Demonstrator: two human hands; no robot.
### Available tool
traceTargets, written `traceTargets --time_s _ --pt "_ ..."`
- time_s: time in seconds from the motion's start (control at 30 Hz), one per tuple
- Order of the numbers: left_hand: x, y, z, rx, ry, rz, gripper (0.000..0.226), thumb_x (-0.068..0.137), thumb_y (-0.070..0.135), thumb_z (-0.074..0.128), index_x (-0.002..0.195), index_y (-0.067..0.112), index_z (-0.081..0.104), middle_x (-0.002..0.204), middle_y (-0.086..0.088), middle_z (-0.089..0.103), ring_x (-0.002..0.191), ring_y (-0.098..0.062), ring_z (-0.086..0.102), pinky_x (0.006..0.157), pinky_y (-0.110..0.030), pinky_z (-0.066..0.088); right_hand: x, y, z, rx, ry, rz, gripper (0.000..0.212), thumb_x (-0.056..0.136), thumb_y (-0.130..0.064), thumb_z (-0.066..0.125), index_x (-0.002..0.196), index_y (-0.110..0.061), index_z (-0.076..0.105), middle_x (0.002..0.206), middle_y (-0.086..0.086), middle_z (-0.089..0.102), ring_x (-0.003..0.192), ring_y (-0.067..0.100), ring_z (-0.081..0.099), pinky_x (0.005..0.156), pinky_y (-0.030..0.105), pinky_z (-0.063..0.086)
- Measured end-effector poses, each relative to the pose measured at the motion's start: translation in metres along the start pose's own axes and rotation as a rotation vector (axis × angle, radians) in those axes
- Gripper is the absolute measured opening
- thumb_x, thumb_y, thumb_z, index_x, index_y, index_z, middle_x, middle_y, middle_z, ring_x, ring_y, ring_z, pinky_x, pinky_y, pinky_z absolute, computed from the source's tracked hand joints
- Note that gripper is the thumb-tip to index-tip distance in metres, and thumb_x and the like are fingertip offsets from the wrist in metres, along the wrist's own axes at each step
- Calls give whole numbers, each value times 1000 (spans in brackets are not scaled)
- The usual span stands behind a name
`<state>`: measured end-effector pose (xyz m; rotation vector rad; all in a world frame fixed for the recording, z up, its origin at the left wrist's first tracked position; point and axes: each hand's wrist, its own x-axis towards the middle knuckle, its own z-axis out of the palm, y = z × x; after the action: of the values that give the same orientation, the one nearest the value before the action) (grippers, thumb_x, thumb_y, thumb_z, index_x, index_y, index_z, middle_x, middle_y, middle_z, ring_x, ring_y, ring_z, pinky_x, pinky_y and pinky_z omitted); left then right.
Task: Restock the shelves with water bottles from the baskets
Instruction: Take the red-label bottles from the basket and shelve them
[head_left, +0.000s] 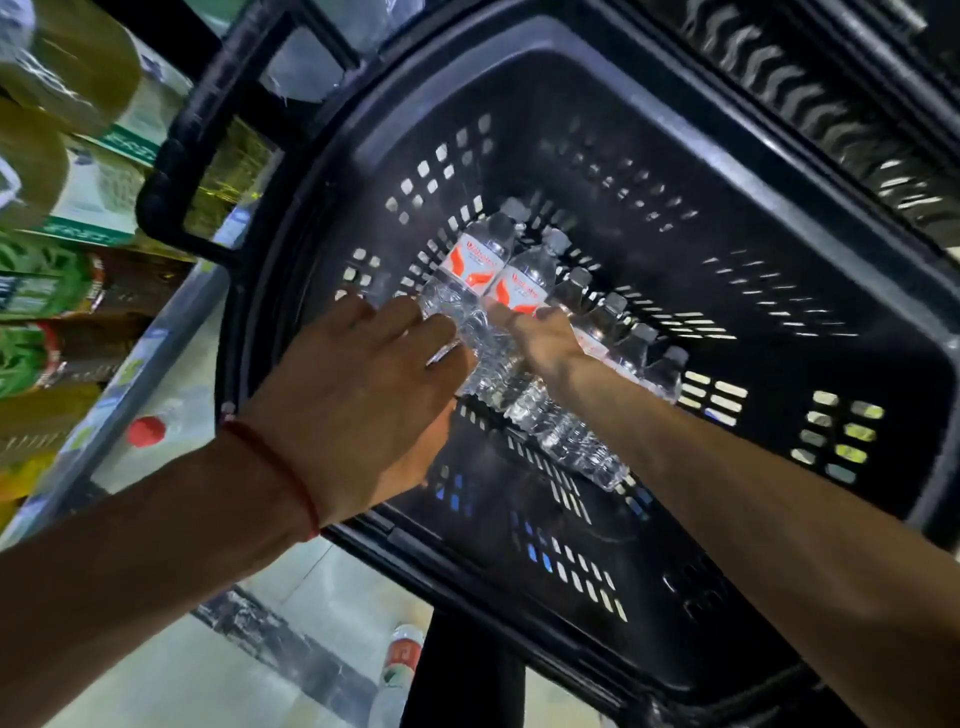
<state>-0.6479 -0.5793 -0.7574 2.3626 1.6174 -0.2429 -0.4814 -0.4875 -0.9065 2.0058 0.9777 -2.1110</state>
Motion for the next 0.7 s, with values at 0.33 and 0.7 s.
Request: traceTargets --time_s 0.33,0.7 --pt "5 -5 29 -36 -103 -49 26 83 29 62 103 16 69 99 -2 64 94 -29 62 78 -46 50 49 15 -2 -125 72 12 41 87 -39 83 83 -8 57 101 11 71 91 23 73 88 38 63" --pt "18 17 21 -192 -181 -220 33 85 38 44 99 19 66 90 0 64 85 -28 64 87 -49 52 -55 42 -79 -542 189 -259 74 70 -33 94 131 -11 59 125 7 56 111 23 56 92 28 43"
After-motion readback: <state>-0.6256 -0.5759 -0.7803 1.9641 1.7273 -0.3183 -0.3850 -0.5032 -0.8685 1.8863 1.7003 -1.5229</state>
